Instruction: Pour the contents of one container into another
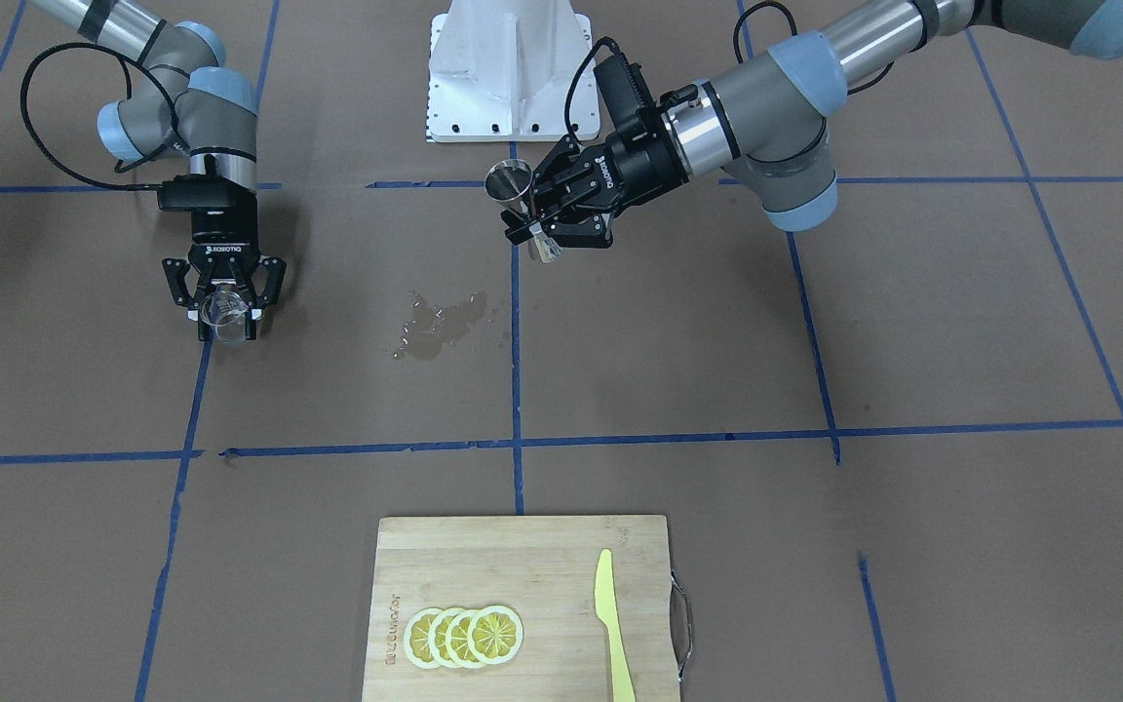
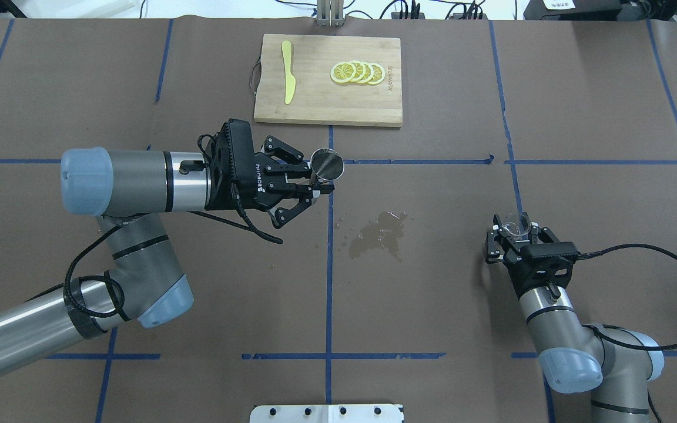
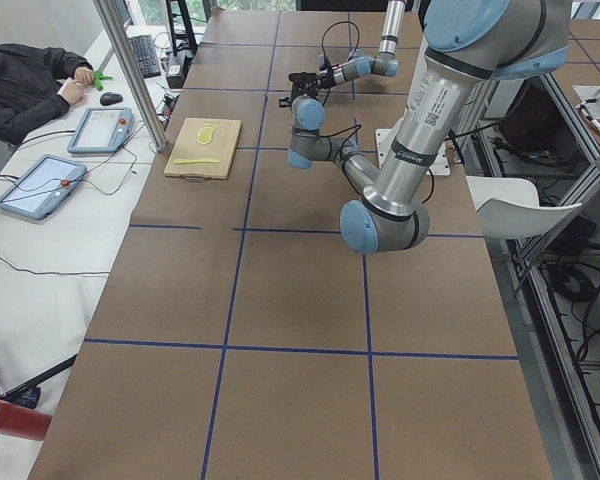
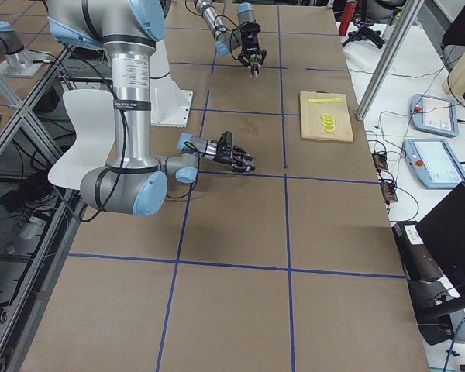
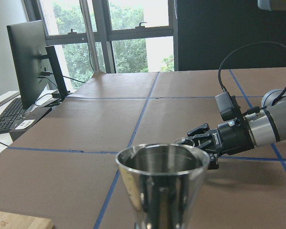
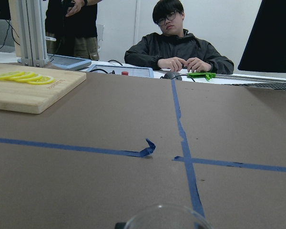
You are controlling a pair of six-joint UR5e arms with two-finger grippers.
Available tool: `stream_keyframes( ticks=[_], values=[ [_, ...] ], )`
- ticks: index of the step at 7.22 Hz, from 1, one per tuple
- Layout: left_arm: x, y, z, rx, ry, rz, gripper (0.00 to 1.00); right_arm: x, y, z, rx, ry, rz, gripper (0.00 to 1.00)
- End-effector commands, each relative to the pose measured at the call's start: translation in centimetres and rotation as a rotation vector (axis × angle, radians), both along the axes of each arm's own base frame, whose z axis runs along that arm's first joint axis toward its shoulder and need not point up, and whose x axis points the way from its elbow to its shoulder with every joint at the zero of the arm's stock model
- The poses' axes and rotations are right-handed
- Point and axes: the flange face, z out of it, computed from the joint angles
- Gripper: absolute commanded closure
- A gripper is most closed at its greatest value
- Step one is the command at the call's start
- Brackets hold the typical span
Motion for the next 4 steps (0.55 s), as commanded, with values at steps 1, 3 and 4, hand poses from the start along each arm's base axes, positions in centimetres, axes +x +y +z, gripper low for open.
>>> stream_keyframes(
  ticks=[1, 3, 4],
  values=[
    [0.0, 0.0, 0.0, 0.001, 0.002, -0.001, 1.00, 0.0, 0.1, -0.3, -0.001, -0.022, 0.002, 0.00],
    [-0.1, 0.0, -0.1, -0.001, 0.002, -0.001, 1.00, 0.1, 0.1, -0.7, 0.002, -0.031, 0.005, 0.00],
    [-0.1, 0.0, -0.1, 0.000, 0.003, 0.001, 1.00, 0.3, -0.1, -1.5, 0.020, -0.030, 0.020, 0.00]
  ],
)
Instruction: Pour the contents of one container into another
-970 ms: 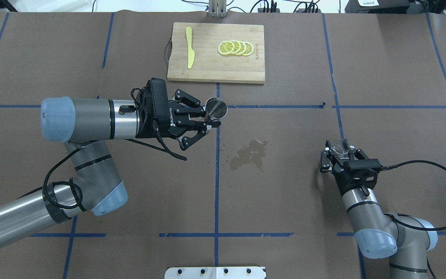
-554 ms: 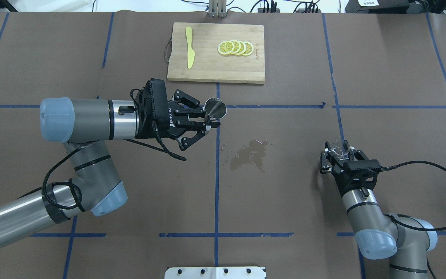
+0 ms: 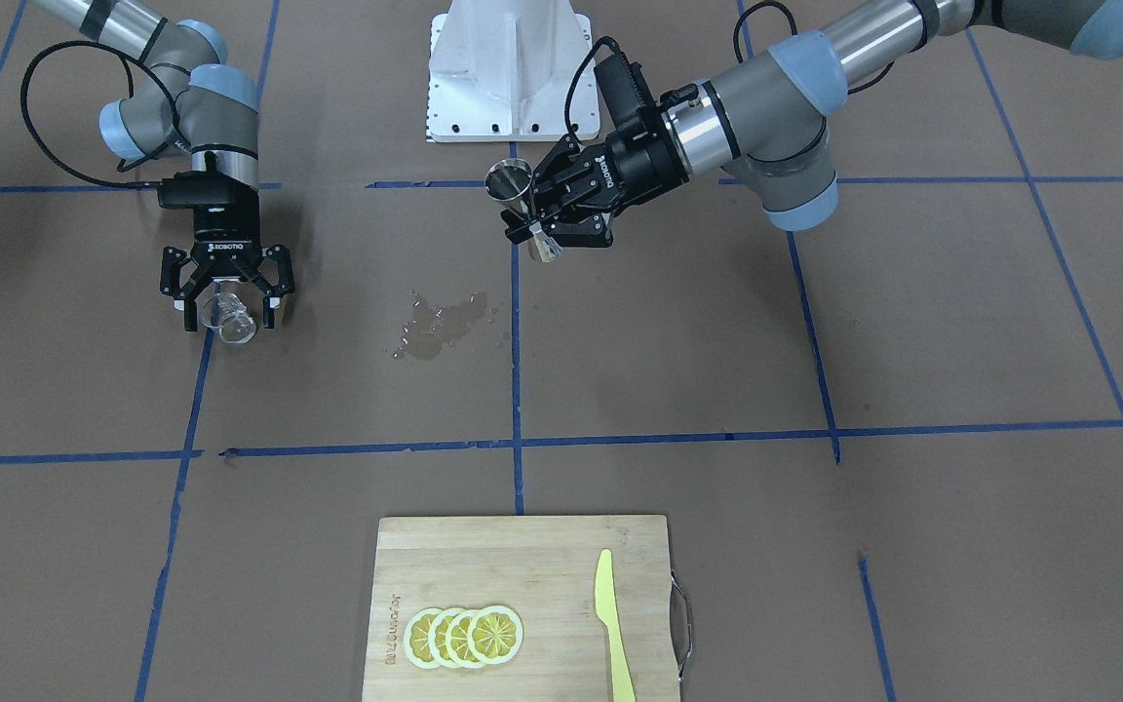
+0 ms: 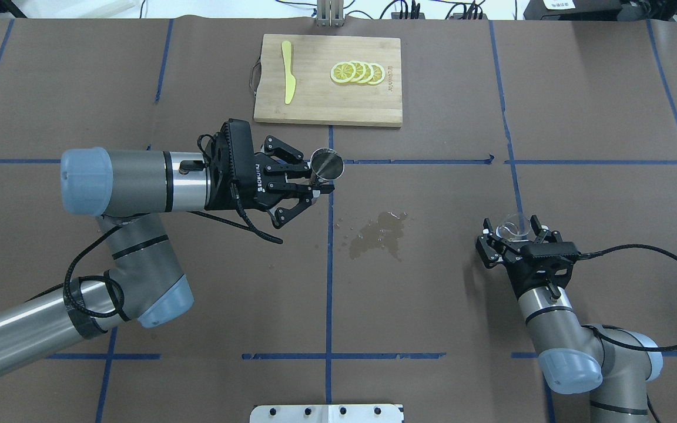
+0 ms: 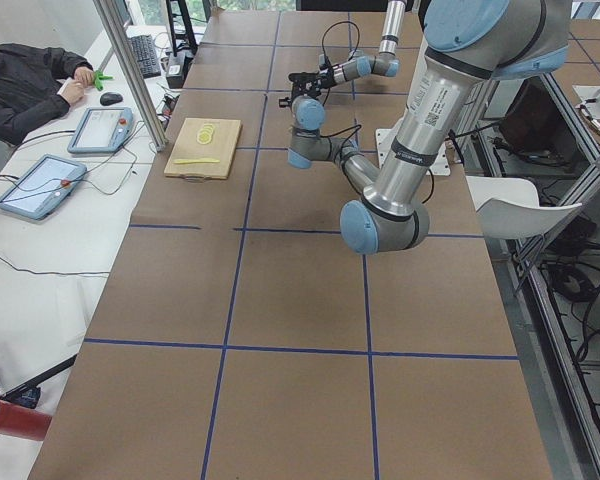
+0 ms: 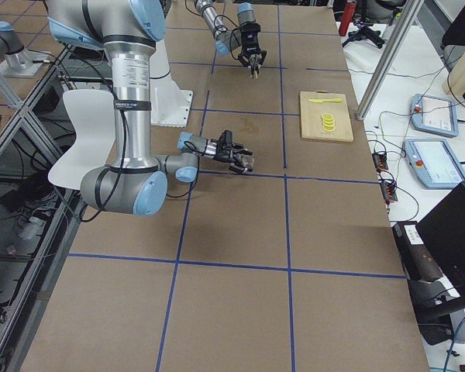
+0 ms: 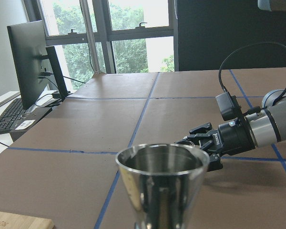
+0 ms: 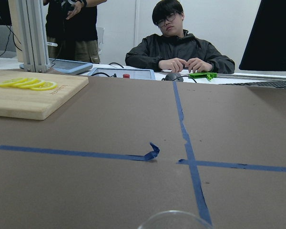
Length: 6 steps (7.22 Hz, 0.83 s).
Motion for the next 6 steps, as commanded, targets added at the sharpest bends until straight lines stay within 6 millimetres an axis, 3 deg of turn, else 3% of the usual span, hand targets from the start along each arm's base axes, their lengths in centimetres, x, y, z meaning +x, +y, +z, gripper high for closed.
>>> stream_keyframes(
  ticks=[1, 2, 4, 5, 6],
  values=[
    [0.0, 0.0, 0.0, -0.001, 0.002, 0.001, 1.00, 1.2, -0.1, -3.7, 0.035, -0.041, 0.022, 0.00],
    [-0.1, 0.0, -0.1, 0.000, 0.003, 0.000, 1.00, 2.4, 0.1, -6.5, 0.068, -0.012, 0.003, 0.00],
    [-0.1, 0.1, -0.1, 0.000, 0.005, 0.000, 1.00, 5.9, -0.7, -8.8, 0.093, 0.025, 0.003, 0.00],
    [-0.1, 0.1, -0.1, 0.000, 0.005, 0.000, 1.00, 7.5, -2.9, -10.1, 0.075, -0.012, -0.002, 0.00],
    [-0.2, 0.0, -0.1, 0.000, 0.003, -0.002, 1.00, 10.1, -6.4, -10.1, 0.020, -0.039, -0.057, 0.00]
  ],
)
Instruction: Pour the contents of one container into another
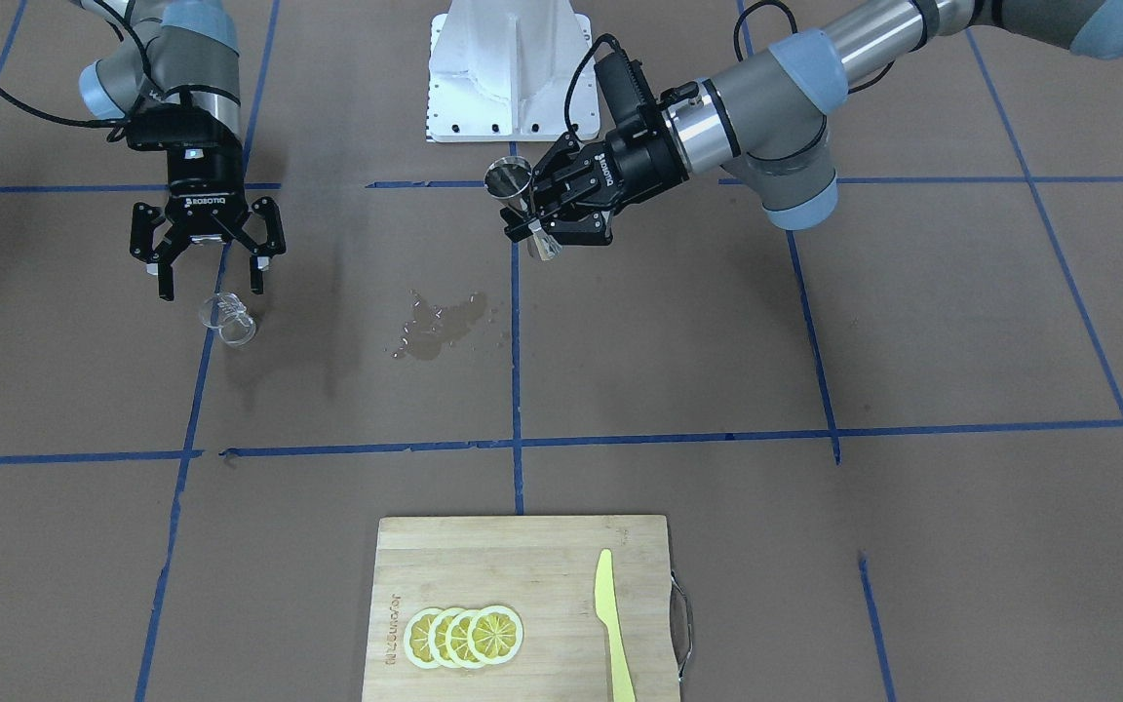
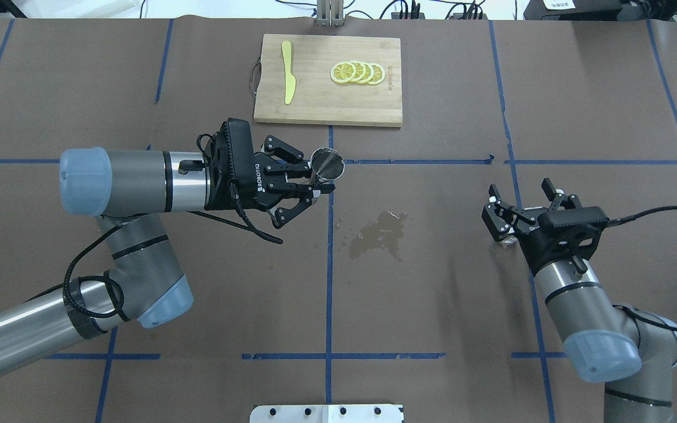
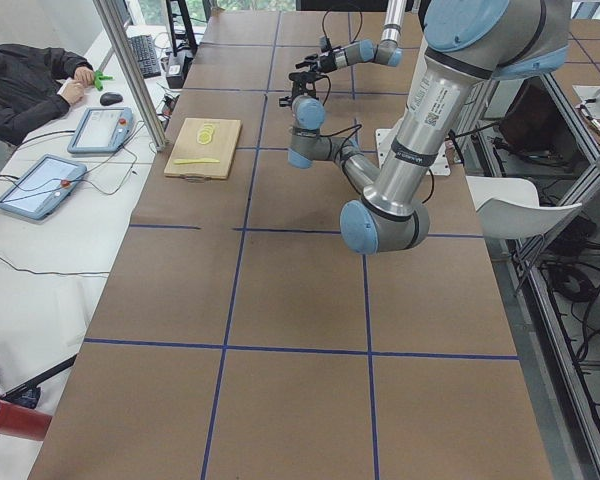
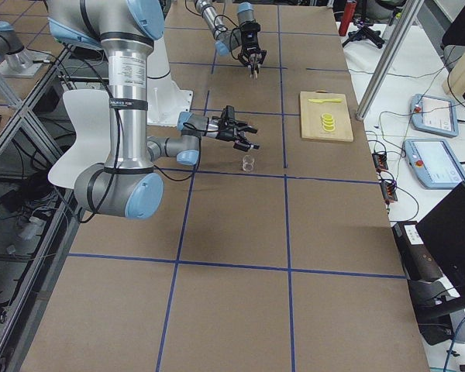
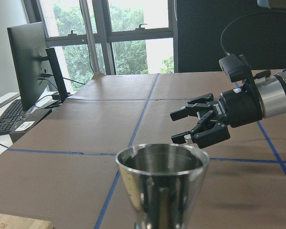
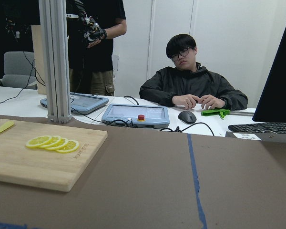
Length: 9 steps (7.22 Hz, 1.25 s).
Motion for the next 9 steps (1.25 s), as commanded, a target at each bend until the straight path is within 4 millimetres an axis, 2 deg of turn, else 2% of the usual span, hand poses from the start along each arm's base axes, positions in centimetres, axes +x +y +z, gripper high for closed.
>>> stream_keyframes(
  ticks=[1, 3, 4, 5, 7, 8, 9],
  values=[
    [0.0, 0.0, 0.0, -0.001, 0.001, 0.001, 1.00, 5.2, -6.7, -0.1, -0.122, -0.020, -0.099, 0.00],
    [-0.1, 0.1, -0.2, 0.001, 0.006, 0.001, 1.00, 11.7, -12.4, 0.5, -0.353, 0.032, -0.256, 0.00],
    [-0.2, 0.2, -0.4, 0.001, 0.009, 0.002, 1.00, 16.2, -15.2, 1.1, -0.421, 0.129, -0.368, 0.00],
    [-0.3, 0.2, -0.4, 0.002, 0.010, 0.002, 1.00, 21.3, -17.1, 1.8, -0.468, 0.183, -0.466, 0.00],
    [-0.4, 0.2, -0.5, 0.003, 0.012, 0.000, 1.00, 30.5, -18.2, 4.9, -0.556, 0.203, -0.682, 0.00],
    [-0.5, 0.2, -0.5, 0.004, 0.013, 0.000, 1.00, 34.0, -18.1, 6.7, -0.624, 0.214, -0.779, 0.00],
    [-0.5, 0.2, -0.5, 0.004, 0.013, 0.000, 1.00, 36.3, -17.4, 8.6, -0.723, 0.216, -0.852, 0.00]
  ],
)
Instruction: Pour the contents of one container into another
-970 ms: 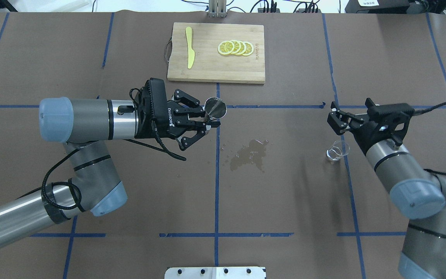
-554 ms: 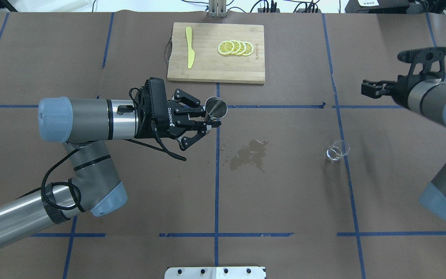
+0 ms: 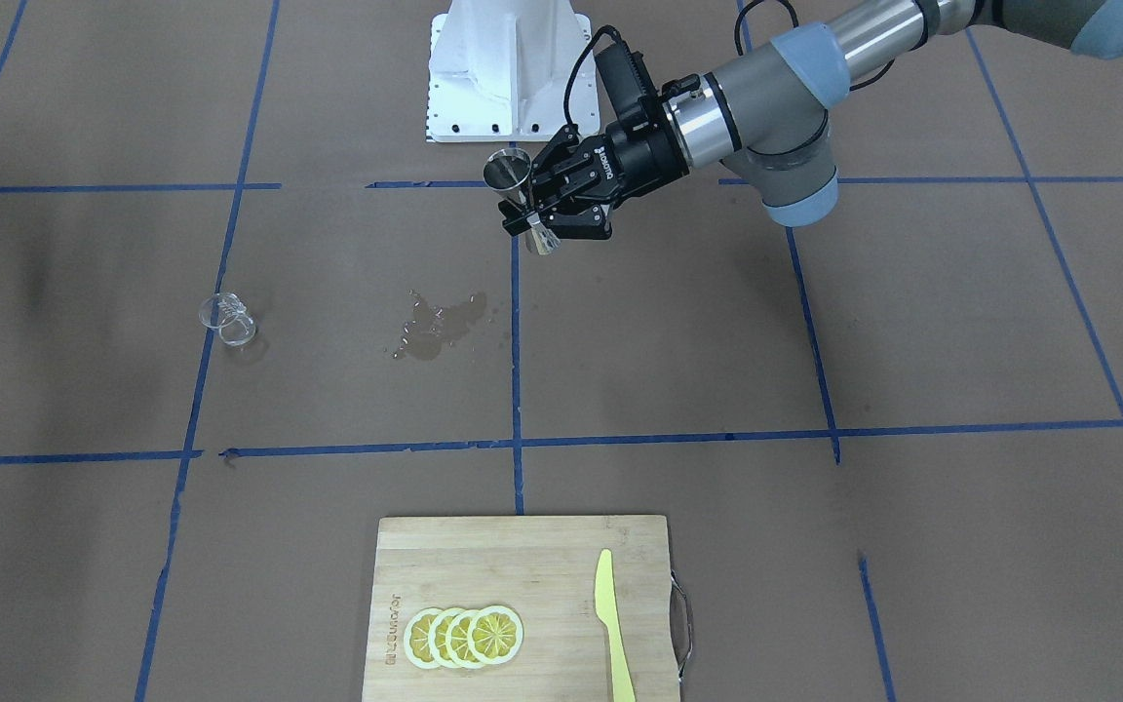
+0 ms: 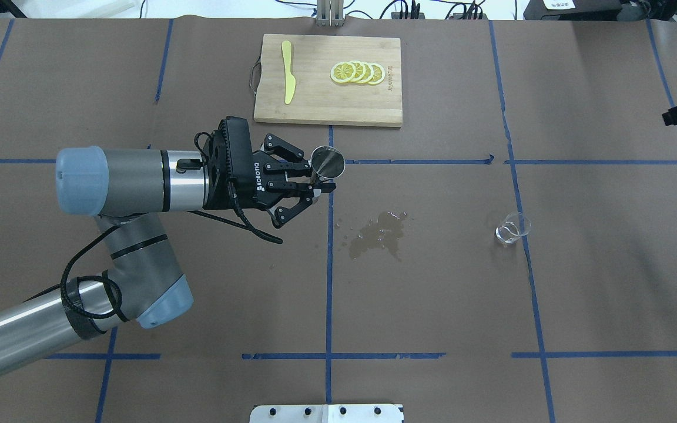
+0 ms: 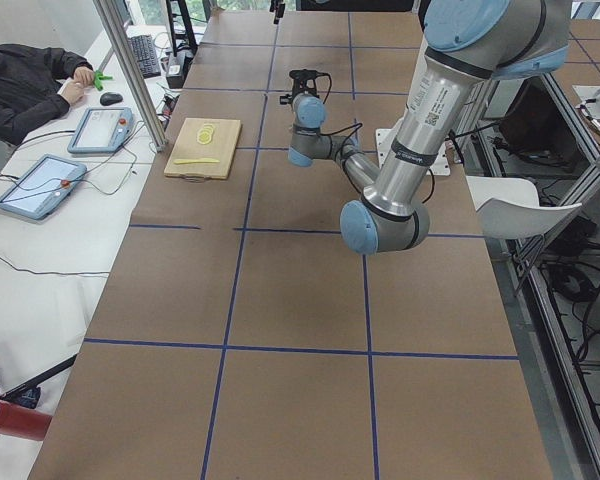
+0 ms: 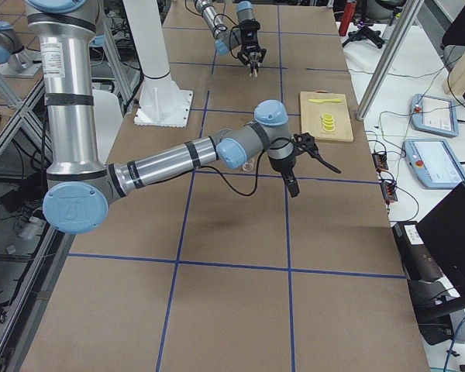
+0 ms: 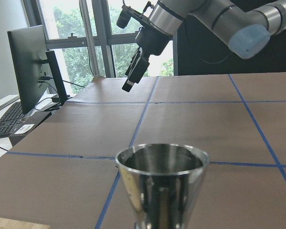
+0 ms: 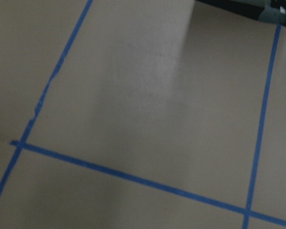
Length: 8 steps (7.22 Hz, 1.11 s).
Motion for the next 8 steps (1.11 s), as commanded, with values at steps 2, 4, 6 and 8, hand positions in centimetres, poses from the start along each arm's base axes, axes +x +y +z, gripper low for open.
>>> stream_keyframes(
  ticks=[2, 4, 6, 8],
  values=[
    [0.0, 0.0, 0.0, -0.001, 0.001, 0.000, 1.00, 6.9, 5.0, 8.4, -0.258, 0.037, -0.089, 0.00],
    [-0.2, 0.0, -0.2, -0.018, 0.014, 0.007, 1.00, 9.3, 8.7, 12.1, -0.339, 0.021, -0.044, 0.00],
    [-1.6, 0.3, -1.2, -0.083, 0.061, 0.030, 1.00, 9.3, 8.6, 12.1, -0.338, 0.024, -0.044, 0.00],
    [-4.8, 0.1, -0.7, -0.147, 0.108, -0.010, 1.00, 9.3, 8.7, 12.4, -0.347, 0.024, -0.041, 0.00]
  ],
)
